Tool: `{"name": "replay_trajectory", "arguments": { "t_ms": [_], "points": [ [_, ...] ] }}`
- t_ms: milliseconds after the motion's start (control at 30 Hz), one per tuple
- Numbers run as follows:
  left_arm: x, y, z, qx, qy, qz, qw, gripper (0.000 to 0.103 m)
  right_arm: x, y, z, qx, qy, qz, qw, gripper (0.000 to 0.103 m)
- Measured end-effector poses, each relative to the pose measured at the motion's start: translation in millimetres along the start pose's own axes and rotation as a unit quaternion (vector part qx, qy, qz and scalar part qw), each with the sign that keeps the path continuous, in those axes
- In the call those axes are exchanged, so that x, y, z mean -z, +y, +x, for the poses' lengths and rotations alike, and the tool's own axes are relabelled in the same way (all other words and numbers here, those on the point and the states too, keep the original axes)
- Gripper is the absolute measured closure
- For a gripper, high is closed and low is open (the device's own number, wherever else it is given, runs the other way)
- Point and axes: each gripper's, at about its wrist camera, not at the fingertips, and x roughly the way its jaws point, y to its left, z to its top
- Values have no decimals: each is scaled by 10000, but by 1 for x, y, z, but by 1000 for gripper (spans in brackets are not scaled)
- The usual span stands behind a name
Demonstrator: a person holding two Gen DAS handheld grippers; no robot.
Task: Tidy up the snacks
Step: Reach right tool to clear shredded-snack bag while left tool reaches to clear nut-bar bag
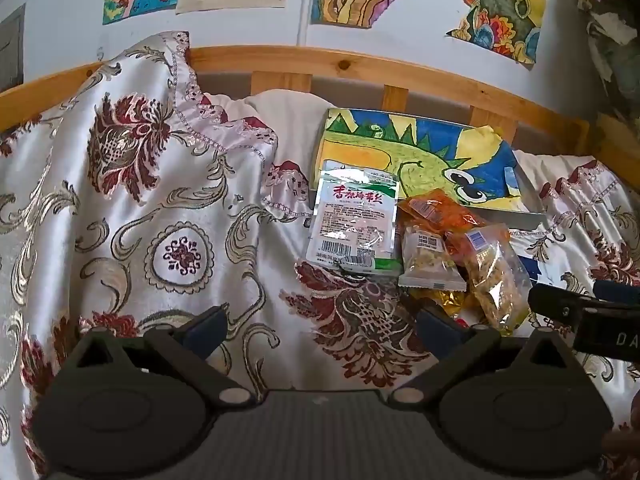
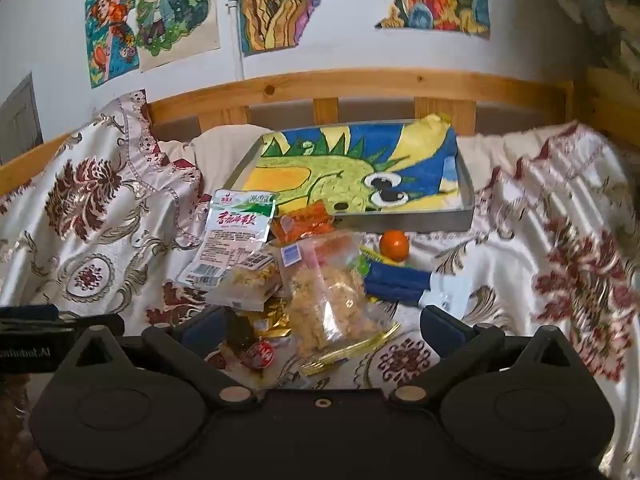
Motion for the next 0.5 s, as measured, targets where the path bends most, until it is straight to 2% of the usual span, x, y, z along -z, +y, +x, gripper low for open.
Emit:
{"name": "replay_trajectory", "arguments": {
  "t_ms": [167, 267, 367, 500],
  "points": [
    [-5, -3, 1, 0, 49, 308, 9995, 0, -7, 6, 4, -14, -133, -571, 9983, 1],
    [-20, -8, 13, -33, 115, 386, 9992, 1, -12, 10, 10, 3, -205, -999, 9948, 1],
    [-31, -2, 18, 64, 143, 165, 9997, 0, -11, 13, 20, 195, -373, -1318, 9904, 1],
    [-45, -1, 29, 109, 124, 133, 9998, 0, -9, 14, 41, 342, -476, -1554, 9861, 1]
  ]
}}
